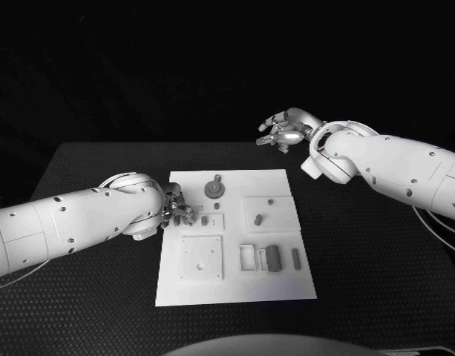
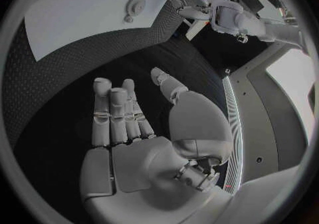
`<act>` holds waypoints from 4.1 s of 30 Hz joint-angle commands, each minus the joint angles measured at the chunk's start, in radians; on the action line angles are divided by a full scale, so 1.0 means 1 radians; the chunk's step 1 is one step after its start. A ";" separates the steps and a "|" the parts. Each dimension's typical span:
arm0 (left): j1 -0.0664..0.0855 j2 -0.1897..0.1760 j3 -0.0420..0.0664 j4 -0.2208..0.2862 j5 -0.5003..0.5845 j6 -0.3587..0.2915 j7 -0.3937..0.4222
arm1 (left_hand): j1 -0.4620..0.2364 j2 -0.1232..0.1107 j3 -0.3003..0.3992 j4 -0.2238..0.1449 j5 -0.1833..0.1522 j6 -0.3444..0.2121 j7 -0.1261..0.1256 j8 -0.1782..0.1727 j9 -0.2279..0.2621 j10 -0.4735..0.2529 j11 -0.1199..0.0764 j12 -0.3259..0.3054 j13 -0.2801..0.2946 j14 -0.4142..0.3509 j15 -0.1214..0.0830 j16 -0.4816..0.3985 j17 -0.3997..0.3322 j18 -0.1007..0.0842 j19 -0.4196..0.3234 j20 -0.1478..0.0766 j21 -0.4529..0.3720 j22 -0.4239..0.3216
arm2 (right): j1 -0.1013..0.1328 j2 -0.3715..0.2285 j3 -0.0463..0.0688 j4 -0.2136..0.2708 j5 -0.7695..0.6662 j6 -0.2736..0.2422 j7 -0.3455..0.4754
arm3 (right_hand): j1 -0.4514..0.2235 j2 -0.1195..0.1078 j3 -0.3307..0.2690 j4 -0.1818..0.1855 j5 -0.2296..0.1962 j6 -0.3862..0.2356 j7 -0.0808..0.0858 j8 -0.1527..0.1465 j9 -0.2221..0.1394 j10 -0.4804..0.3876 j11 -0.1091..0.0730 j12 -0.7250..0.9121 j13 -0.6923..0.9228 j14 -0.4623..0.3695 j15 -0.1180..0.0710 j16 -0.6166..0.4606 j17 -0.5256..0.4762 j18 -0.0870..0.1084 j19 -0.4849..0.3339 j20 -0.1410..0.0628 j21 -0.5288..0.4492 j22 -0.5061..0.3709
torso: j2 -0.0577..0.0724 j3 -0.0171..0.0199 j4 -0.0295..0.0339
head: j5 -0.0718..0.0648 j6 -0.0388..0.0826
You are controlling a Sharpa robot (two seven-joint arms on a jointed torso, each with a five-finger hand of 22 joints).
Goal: Assemble the parts on the task board
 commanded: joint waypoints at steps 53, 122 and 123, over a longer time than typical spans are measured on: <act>-0.016 0.004 -0.002 -0.007 -0.003 0.038 0.000 | -0.042 -0.055 -0.002 0.045 -0.033 -0.012 0.017 -0.012 0.042 -0.007 -0.007 0.005 -0.005 -0.012 -0.022 0.006 -0.008 -0.012 -0.015 -0.023 0.020 0.023 | -0.001 0.001 0.000 -0.001 -0.001 0.018 0.003 | -0.007 0.004 -0.002 0.004 0.003 0.001 0.042 0.006 -0.003 -0.010 0.000 0.007 -0.005 -0.009 -0.001 0.005 -0.003 0.058 -0.003 -0.005 -0.008 0.018 | 0.001 0.0002 -0.0010 | 0.001 -0.006; -0.016 0.001 -0.001 -0.020 -0.012 0.079 -0.006 | 0.006 -0.003 0.014 -0.030 -0.012 0.008 0.011 -0.004 0.050 0.004 -0.013 0.028 -0.006 -0.005 -0.027 0.028 -0.012 -0.008 -0.016 -0.025 0.050 0.023 | -0.004 -0.001 0.000 -0.001 -0.001 0.025 0.004 | -0.009 0.004 -0.002 0.004 0.003 0.000 0.043 0.007 -0.004 -0.011 0.001 0.011 -0.010 -0.010 -0.001 0.006 -0.005 0.058 -0.003 -0.005 -0.008 0.018 | 0.001 0.0007 -0.0009 | 0.001 -0.012; -0.016 0.001 -0.001 -0.020 -0.012 0.078 -0.006 | 0.006 -0.003 0.014 -0.030 -0.012 0.008 0.011 -0.004 0.050 0.004 -0.013 0.028 -0.006 -0.005 -0.027 0.028 -0.012 -0.008 -0.016 -0.025 0.050 0.023 | -0.004 -0.001 0.000 -0.001 -0.001 0.025 0.004 | -0.009 0.004 -0.002 0.004 0.003 0.000 0.043 0.007 -0.005 -0.011 0.001 0.011 -0.010 -0.010 -0.001 0.006 -0.005 0.058 -0.003 -0.005 -0.008 0.018 | 0.001 0.0008 -0.0009 | 0.001 -0.012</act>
